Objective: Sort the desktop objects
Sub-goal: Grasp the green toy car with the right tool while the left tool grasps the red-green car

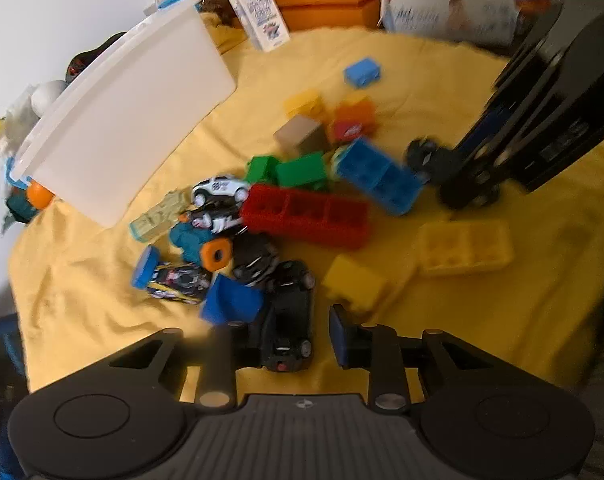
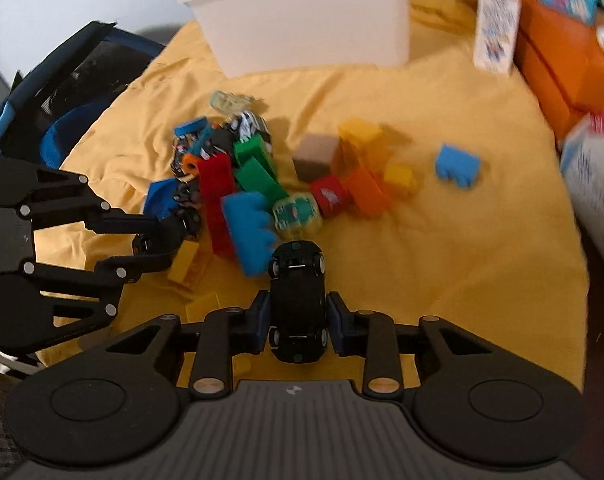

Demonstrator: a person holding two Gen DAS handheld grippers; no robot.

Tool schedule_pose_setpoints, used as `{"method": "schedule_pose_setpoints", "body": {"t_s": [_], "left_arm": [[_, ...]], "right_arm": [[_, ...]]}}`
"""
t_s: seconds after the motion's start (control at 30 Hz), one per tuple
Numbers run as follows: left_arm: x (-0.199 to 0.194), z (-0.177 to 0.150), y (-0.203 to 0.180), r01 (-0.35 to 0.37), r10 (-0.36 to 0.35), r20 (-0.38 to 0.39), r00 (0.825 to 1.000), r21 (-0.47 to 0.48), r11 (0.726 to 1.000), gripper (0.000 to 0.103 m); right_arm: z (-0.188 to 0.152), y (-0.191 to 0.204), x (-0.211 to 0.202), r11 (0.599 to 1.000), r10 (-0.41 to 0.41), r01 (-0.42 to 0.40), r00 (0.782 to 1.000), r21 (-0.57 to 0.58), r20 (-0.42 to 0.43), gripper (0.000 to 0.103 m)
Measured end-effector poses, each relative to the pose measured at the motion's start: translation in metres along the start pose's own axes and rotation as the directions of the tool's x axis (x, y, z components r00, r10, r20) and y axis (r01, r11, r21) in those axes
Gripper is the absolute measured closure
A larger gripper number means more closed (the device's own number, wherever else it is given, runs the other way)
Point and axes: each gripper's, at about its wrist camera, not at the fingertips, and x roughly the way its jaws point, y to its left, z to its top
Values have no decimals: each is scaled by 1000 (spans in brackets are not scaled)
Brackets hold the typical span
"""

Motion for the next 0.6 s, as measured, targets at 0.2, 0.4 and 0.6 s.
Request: {"method": "schedule_pose_setpoints", "body": {"t_s": [0.2, 0.4, 0.6], "left_arm": [[0, -8, 49, 129, -141, -7, 990, -358, 925, 82], [-1, -44, 67, 400, -412, 161, 897, -695, 598, 83], [-15, -63, 67, 206, -227, 80, 971, -765, 610, 60]], "right_arm": [[-2, -6, -4, 998, -2, 1, 1000, 56, 23, 64], [-5, -35, 6, 968, 91, -92, 996, 234, 16, 68], [0, -16, 3, 995, 25, -27, 999, 100, 21, 83]]}}
